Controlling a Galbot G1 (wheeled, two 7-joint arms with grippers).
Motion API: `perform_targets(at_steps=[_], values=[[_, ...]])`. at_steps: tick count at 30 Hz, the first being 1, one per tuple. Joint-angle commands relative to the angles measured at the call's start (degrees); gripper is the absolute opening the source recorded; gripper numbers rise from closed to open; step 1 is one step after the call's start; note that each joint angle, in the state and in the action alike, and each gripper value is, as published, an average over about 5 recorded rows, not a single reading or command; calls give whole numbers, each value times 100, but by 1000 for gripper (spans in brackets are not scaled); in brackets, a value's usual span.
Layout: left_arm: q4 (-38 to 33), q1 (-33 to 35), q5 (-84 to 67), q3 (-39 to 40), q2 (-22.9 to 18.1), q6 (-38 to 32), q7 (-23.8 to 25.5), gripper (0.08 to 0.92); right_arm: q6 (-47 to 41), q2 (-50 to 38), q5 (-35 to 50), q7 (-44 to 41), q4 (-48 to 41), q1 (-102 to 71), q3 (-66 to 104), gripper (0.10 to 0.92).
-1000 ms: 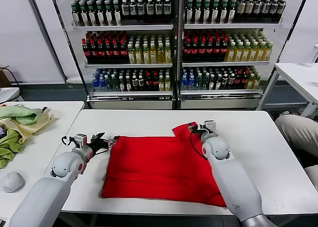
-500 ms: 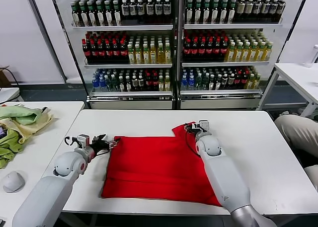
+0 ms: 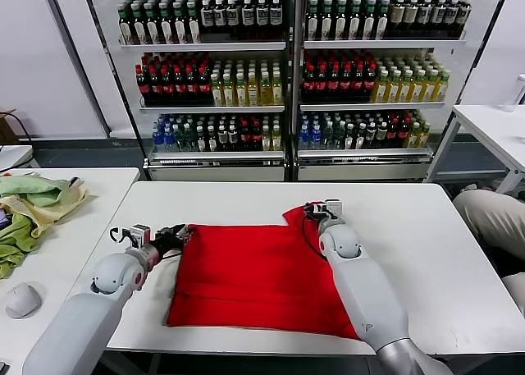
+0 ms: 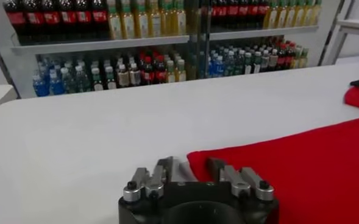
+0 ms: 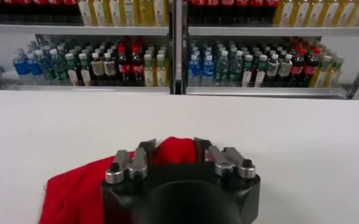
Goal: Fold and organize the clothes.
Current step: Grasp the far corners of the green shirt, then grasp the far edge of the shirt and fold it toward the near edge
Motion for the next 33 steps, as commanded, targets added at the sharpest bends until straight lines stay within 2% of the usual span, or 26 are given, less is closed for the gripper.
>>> perform_targets(at_steps=[1,4,9,14,20,26,33], values=[[-51,58,-29,-19,7,-109,70,282,161,-53,34,-30,215,-35,8,319],[-241,137,-201,-85,63,-233,41,195,129,-266,209,0,866,-218,-10,232],[-953,660,-610,-396,202,-373,-107,96,-294,-824,822,202,2629,-920,23,126],[-1724,1346,-717,-651,352,-423,-181,85,-511,-1283,1046,318,4026,-1778,230,120],[-2147,2039,-699,-968,522,-500,-162,85,-545,-1628,983,341,5181,-3071,579,120],[-2304,2559,-667,-1296,595,-588,-77,85,-538,-1777,717,319,5876,-3984,877,120],[-2504,2969,-617,-1504,635,-614,-21,85,-470,-1761,440,253,6187,-4754,1118,120]])
